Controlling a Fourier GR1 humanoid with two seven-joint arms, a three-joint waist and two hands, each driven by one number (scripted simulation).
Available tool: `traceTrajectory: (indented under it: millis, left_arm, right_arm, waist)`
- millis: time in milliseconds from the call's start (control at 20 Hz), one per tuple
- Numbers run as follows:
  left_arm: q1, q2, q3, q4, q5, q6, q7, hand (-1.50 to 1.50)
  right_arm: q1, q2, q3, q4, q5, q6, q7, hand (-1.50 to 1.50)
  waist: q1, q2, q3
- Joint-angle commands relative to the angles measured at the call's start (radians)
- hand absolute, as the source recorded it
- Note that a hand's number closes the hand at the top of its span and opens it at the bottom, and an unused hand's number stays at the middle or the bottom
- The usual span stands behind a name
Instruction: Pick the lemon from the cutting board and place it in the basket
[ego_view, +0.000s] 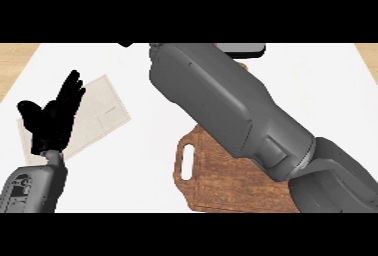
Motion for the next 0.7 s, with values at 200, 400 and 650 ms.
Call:
traceTrajectory:
  millis: [200, 400, 650]
  left_arm:
    - [0.041, 0.002, -0.002, -0.013, -0.004, -0.006, -0.021, 0.00]
    - [0.039, -0.026, -0.018, -0.019, -0.019, 0.016, -0.036, 0.00]
    - [0.032, -0.013, -0.006, -0.027, -0.006, 0.000, -0.009, 0.00]
  right_arm:
    - [-0.056, -0.053, 0.294, 0.153, 0.244, 0.302, -0.152, 1.50]
    - [-0.153, -0.044, 0.291, 0.223, 0.278, 0.382, -0.185, 1.50]
    - [-0.159, -0.001, 0.262, 0.277, 0.302, 0.362, -0.178, 1.50]
  waist:
    - [-0.002, -0.001, -0.002]
    - [0.000, 0.000, -0.001]
    - [-0.001, 0.000, 0.000]
